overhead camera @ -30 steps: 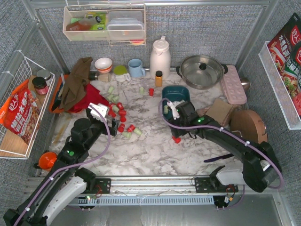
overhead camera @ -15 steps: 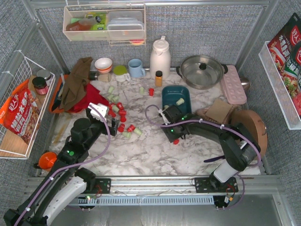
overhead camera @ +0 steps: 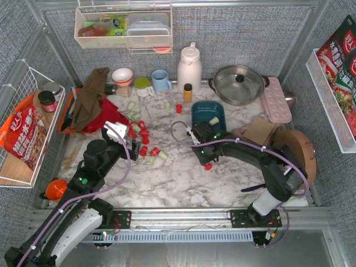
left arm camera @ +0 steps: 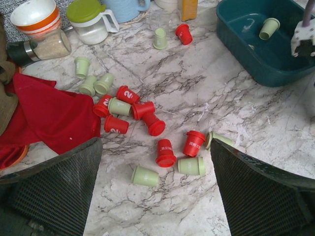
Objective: Mix the coffee capsules in the storage basket
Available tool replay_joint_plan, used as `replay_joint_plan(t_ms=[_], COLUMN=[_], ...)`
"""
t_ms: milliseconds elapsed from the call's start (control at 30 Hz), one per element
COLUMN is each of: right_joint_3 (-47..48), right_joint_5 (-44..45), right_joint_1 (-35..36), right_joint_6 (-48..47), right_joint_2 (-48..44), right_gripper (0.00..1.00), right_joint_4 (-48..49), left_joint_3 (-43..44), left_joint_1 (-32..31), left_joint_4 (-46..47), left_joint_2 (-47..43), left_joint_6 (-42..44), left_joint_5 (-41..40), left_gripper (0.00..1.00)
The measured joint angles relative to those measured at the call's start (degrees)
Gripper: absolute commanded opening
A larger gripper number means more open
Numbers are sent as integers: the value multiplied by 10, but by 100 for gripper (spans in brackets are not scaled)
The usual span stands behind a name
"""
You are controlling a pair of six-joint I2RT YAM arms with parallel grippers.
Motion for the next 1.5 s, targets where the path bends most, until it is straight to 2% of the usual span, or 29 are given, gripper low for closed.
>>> replay_joint_plan(t_ms=[267,467,533,733,933,967,1000,1033,1200,1333,1500], right_joint_3=[68,88,88,73,71,69,69,67,31,-52,-128], right_joint_5=[2,56,68,68,43,41,39,38,47,73,88], right_joint_1=[-10,-67,-89,-133,-148,-151,-153,-155,-159,-194,-226], right_joint_6=[-13,-39,-41,-35,-33,-33,-33,-33,-35,2,34], right_joint_2=[-87,-103,-88,-40,-8,-7,-8,-12,-82,-160,-210], right_gripper=[21,23,34,54,65,72,95,99,99,99,99], right_joint_4=[-13,53,81,153,190,196,198,200,212,246,288], left_joint_3=[0,0,0,0,12,16,17,18,27,89,171], left_joint_1=[2,2,2,5,17,22,25,29,43,44,45], left_joint_4=[0,0,0,0,-9,-8,-6,-3,32,57,111], left_joint_2=[6,15,19,42,91,98,103,108,155,254,412], left_joint_6=[0,0,0,0,-16,-23,-31,-41,-125,-187,-224], left_joint_5=[0,0,0,-1,-2,-2,-2,-2,-15,-21,-28], left_gripper=[99,99,99,99,99,99,99,99,99,99,85])
